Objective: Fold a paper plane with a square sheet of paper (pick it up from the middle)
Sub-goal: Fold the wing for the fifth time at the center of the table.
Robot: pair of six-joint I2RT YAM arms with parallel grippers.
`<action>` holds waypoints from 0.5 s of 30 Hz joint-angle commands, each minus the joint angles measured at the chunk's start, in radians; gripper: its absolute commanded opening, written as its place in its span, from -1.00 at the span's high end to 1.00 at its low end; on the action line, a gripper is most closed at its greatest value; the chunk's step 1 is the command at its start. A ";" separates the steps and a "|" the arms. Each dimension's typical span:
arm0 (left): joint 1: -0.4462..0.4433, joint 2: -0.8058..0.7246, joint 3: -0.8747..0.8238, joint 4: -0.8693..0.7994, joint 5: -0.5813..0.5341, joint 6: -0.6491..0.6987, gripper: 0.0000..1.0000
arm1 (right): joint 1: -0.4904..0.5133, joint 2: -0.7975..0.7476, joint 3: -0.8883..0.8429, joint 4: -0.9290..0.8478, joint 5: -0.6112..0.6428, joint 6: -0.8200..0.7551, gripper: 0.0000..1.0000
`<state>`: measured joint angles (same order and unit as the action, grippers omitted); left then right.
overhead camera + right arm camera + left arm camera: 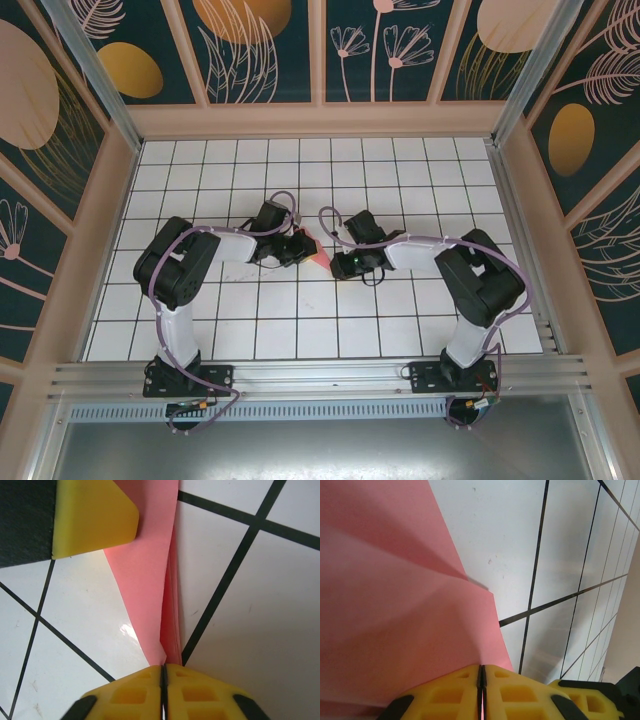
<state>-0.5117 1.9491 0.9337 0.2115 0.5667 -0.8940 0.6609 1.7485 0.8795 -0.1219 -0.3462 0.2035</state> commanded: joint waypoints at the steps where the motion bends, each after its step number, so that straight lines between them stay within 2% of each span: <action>1: 0.010 0.105 0.005 -0.061 -0.251 0.083 0.72 | 0.011 0.026 0.009 -0.014 -0.018 -0.028 0.87; 9: 0.013 0.068 0.064 -0.079 -0.238 0.136 0.66 | -0.027 -0.004 -0.029 0.045 -0.141 -0.004 0.98; 15: 0.012 -0.056 0.007 0.045 -0.158 0.140 0.54 | -0.066 -0.030 -0.061 0.117 -0.270 0.052 1.00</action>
<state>-0.5220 1.9419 0.9771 0.1818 0.5018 -0.8013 0.6079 1.7473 0.8433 -0.0460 -0.5072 0.2195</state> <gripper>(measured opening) 0.222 0.055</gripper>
